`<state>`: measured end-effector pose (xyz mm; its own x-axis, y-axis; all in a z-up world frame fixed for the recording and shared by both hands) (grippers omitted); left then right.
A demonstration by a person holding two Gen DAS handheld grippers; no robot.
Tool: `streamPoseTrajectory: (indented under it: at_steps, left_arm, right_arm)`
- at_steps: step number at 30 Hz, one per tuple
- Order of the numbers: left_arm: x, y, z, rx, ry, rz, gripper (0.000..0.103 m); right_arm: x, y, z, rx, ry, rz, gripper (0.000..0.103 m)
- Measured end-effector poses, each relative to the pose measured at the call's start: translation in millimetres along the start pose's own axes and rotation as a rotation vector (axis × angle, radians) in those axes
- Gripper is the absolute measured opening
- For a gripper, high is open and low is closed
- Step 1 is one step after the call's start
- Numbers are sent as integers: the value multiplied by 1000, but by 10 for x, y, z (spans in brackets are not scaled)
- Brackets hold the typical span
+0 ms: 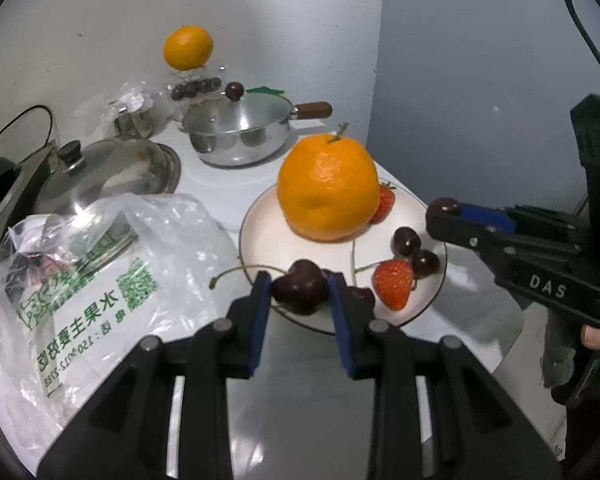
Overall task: Organize fruits
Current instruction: 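Carry both held cherries from the bag over the white plate, then open the left gripper to drop its cherry while the right gripper releases its cherries onto the plate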
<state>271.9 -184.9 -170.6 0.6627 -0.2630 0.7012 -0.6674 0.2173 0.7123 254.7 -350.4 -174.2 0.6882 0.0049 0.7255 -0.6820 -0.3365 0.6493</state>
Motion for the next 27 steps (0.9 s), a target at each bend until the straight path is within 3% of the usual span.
streamPoseTrajectory:
  at_steps: [27]
  left_arm:
    - [152, -559, -43, 8, 3, -48, 31]
  right_arm:
    - [92, -380, 397, -26, -39, -31, 29]
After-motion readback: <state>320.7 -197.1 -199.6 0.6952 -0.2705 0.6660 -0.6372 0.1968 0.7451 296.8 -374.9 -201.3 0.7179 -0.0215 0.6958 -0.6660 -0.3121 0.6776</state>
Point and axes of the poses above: each gripper's, at about its wrist camera, not at the fingertips, and y roughly against the way its jaws point, z to its right, x to its top, the point moved 4 cm from there along -y, roughly the way its jaws point, and after that the axes turned 3 degrees about x, right-handed, at the moved point
